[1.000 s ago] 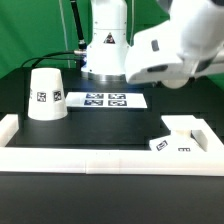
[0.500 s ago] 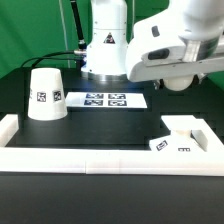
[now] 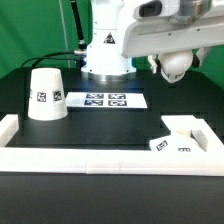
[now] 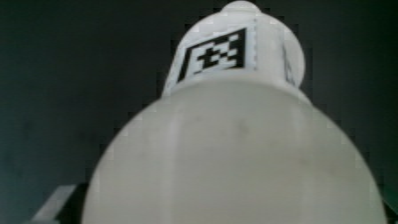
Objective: Assemble lamp
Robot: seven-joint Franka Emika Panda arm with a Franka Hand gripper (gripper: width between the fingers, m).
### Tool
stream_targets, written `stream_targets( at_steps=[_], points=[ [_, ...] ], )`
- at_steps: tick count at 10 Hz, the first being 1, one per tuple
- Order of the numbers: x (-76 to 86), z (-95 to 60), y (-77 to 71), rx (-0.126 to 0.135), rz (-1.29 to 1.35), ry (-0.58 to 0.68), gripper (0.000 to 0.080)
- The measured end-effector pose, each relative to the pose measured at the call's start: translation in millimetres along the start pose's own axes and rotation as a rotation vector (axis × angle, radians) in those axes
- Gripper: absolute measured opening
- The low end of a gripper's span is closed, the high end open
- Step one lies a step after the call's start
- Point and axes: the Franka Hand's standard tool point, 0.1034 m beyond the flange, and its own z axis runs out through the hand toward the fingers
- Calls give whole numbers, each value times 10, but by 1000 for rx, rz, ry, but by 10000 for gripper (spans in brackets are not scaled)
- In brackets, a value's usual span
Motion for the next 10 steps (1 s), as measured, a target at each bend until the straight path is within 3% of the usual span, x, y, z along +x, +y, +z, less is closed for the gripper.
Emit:
stream_targets(
  at_steps=[4, 6, 8, 10],
  points=[
    [127, -48, 74, -35, -14, 298, 577],
    [206, -205, 182, -69, -88, 434, 577],
    [314, -309, 276, -129, -182, 599, 577],
    [346, -347, 287, -143, -194, 645, 577]
  ],
)
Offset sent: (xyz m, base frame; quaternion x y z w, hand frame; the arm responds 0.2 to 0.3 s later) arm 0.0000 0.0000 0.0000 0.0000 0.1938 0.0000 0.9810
